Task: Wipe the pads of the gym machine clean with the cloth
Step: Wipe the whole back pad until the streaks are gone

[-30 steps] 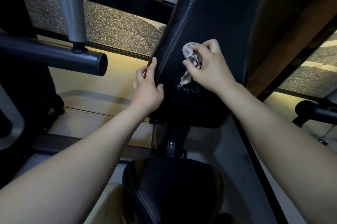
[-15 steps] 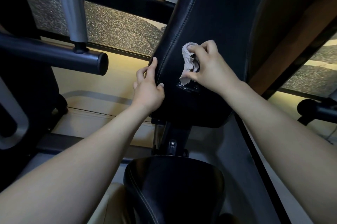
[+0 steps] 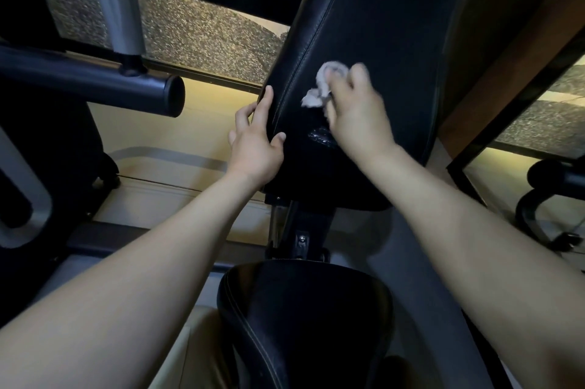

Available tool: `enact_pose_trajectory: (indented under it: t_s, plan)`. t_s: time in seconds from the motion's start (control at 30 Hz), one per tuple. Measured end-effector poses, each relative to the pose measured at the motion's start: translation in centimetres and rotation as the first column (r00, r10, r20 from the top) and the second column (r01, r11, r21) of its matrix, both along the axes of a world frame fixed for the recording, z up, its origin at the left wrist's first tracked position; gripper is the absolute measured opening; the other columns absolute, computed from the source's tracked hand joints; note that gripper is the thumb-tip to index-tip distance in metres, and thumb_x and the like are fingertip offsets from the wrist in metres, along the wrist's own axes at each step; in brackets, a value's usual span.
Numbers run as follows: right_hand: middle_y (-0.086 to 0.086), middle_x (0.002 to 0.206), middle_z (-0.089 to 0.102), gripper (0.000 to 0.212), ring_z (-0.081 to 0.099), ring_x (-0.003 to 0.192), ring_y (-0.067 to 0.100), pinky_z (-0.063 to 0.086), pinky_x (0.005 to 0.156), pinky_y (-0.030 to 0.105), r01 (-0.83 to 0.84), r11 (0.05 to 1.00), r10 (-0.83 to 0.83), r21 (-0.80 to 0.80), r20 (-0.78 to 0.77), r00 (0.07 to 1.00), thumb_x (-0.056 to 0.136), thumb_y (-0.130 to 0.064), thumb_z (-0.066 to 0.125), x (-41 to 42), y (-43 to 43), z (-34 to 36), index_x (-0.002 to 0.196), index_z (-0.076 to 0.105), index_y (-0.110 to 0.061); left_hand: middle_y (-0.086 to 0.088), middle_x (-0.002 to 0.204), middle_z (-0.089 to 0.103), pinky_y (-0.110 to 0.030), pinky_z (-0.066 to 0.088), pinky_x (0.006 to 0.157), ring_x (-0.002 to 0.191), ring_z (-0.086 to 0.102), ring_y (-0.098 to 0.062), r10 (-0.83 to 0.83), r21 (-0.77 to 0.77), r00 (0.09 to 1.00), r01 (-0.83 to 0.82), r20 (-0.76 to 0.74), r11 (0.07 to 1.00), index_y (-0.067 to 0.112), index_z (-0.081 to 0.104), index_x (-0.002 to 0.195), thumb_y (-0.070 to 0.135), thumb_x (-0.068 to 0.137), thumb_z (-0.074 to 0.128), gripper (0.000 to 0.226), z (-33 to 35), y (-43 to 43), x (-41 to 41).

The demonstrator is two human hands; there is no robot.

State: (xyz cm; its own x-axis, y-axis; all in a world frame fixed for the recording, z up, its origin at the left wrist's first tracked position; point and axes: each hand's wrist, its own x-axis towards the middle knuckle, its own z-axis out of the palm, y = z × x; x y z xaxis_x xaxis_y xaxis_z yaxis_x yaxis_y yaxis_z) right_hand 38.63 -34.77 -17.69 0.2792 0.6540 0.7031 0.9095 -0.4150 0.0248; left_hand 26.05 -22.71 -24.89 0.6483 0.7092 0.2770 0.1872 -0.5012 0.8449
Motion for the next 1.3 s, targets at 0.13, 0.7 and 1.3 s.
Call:
enact_pose_trajectory:
  t_s: [0.13,0.7,1.3]
  plan:
    - [0.019,0.106,0.054,0.033,0.060,0.078,0.040,0.047,0.045,0.038,-0.098,0.922,0.158,-0.374,0.133,0.978,0.093,-0.011,0.065,-1.4,-1.6,-4.1,0.124,0.057,-0.003,0.001,0.154,0.025,-0.020,0.015,0.102,0.135,0.032,-0.031,-0.018,-0.016,1.000,0.018,-0.011,1.000,0.052,0.011,0.155,0.023,0.100,0.056,0.077,-0.7,0.4,-0.1]
    - [0.010,0.088,0.058,0.020,0.058,0.060,0.033,0.034,0.046,0.033,-0.030,0.920,0.148,-0.390,0.277,0.949,0.083,-0.021,0.065,-0.1,-3.3,-4.2,0.100,0.056,-0.017,0.002,0.155,0.019,-0.020,0.013,0.105,0.142,0.022,-0.025,-0.060,-0.054,0.998,0.059,-0.020,0.997,0.050,0.003,0.156,0.016,0.099,0.057,0.085,-0.8,0.2,-0.6]
    - [0.008,0.096,0.061,0.032,0.059,0.077,0.032,0.039,0.046,0.033,0.195,0.981,-0.193,-0.010,0.104,0.976,0.081,-0.019,0.057,0.2,-4.2,-5.1,0.113,0.058,-0.014,-0.003,0.165,-0.004,-0.036,0.023,0.112,0.142,0.019,-0.038,0.058,-0.008,0.992,-0.059,-0.108,0.998,0.039,-0.018,0.156,0.019,0.101,0.045,0.086,-0.7,-2.4,1.1]
